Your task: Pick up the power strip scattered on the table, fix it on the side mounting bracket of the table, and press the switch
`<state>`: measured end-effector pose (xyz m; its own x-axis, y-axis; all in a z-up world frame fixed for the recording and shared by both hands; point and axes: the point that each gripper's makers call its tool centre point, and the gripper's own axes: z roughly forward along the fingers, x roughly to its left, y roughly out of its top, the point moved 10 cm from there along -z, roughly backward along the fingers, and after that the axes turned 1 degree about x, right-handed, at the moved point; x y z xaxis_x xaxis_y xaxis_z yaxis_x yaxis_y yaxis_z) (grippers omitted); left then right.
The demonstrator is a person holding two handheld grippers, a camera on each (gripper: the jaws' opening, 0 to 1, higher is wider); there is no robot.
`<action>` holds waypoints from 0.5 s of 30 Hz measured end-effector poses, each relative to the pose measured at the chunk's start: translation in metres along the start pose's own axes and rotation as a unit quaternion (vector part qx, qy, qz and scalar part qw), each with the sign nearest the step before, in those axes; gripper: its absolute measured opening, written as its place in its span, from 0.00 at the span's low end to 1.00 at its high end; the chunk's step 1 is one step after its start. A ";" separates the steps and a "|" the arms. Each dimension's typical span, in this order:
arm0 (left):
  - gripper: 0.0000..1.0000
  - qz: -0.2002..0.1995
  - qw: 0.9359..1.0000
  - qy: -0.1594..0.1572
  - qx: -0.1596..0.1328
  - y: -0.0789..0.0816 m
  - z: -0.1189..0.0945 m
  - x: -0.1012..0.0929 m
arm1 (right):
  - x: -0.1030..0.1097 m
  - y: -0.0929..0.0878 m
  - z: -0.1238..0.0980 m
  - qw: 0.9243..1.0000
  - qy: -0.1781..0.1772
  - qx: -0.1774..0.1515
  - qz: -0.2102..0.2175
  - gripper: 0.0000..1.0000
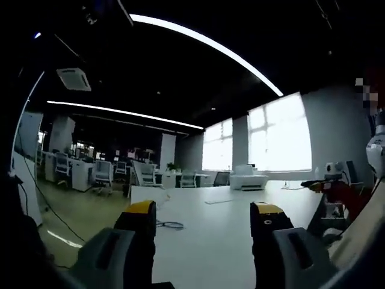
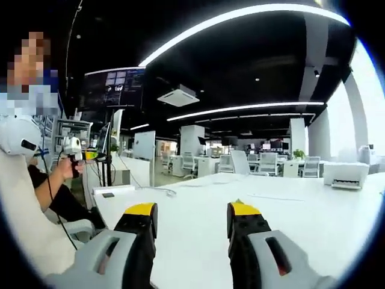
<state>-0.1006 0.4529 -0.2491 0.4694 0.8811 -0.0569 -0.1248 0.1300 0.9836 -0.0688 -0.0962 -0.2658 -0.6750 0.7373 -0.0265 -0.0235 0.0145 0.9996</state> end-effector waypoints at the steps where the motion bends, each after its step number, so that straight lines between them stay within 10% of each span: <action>1: 0.68 0.002 1.000 0.001 0.001 -0.001 0.001 0.000 | -0.002 -0.001 -0.002 1.000 -0.002 0.000 0.002 0.43; 15: 0.67 -0.008 1.000 0.002 0.022 -0.037 0.035 -0.006 | -0.013 -0.011 -0.008 0.999 -0.024 0.029 -0.008 0.43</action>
<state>-0.0681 0.4272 -0.2796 0.4680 0.8806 -0.0741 -0.0777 0.1246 0.9892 -0.0657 -0.1115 -0.2770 -0.6393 0.7678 -0.0430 0.0104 0.0645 0.9979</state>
